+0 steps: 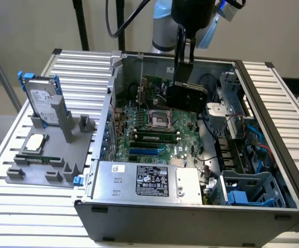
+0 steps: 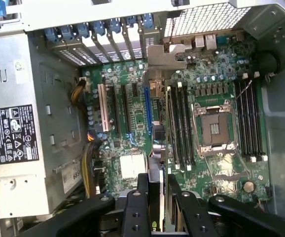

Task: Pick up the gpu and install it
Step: 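Insert the gpu into the slot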

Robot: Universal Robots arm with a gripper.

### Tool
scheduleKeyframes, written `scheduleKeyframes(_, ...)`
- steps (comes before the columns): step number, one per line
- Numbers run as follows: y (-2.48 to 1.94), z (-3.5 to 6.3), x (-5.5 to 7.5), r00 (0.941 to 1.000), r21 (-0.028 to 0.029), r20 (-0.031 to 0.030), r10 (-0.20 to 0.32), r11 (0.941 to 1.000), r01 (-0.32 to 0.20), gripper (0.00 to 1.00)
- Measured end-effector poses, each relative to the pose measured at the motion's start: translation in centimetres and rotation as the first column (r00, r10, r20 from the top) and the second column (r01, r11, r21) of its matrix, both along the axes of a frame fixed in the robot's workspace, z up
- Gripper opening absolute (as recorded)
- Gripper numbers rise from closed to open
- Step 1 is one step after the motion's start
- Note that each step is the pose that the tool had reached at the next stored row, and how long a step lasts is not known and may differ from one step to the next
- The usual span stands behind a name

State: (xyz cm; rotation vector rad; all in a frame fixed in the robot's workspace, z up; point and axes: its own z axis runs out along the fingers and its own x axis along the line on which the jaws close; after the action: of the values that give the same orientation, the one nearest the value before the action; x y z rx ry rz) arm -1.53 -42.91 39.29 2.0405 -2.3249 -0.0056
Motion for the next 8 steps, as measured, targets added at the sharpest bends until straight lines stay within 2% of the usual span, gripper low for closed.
scheduleKeyframes(3,-0.18,-0.47,-0.1,0.9998,0.0047,0.0001,0.019,0.9998,-0.019,0.27)
scheduleKeyframes(8,-0.5,-1.29,-0.8,0.9995,0.0071,0.0003,0.03,0.9995,-0.03,0.27)
